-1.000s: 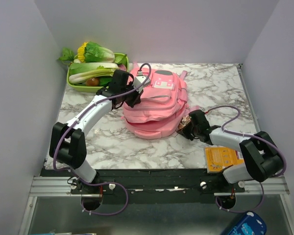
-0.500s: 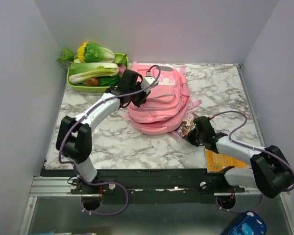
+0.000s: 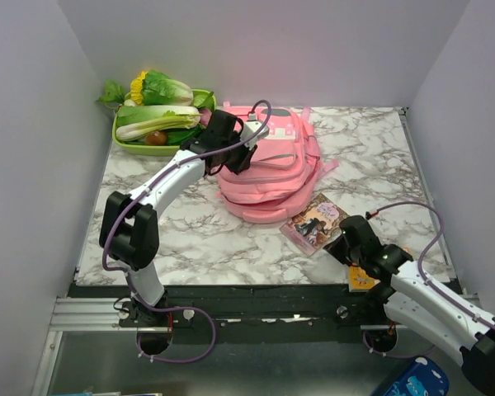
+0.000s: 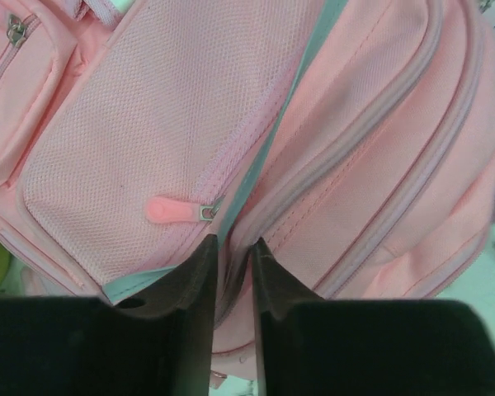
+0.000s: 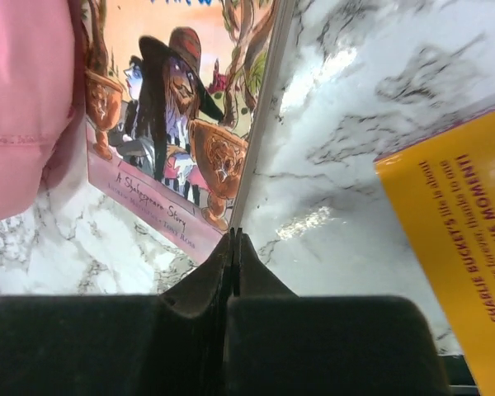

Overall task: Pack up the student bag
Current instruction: Move the book to the center of the board.

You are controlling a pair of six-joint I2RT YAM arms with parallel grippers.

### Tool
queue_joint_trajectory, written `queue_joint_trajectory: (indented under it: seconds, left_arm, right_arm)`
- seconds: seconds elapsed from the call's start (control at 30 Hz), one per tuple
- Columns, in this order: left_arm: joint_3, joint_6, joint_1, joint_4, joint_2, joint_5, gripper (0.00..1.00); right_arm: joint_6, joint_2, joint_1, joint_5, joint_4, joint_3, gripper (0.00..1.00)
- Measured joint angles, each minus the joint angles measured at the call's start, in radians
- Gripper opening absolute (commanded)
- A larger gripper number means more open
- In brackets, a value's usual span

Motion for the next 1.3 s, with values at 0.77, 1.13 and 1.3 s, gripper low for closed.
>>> queue_joint_trajectory:
  seconds: [0.77,1.13,1.3]
  left_arm:
    - [0.007,-0.072,-0.290,-0.118,0.093,0.355,0.47]
    - [0.241,-0.108,-0.307,-0.090,0.372,0.414,0.47]
    - [0.266,-0.126,-0.319,-0.037,0.396,0.407,0.47]
  right_arm:
    - [-0.003,0.265,-0.126,0.223,0.018,0.140,0.80]
    - [0.004,0.363,-0.132,0.216,0.119,0.142,0.68]
    - [-0.025,0.492,-0.132,0.206,0.149,0.204,0.50]
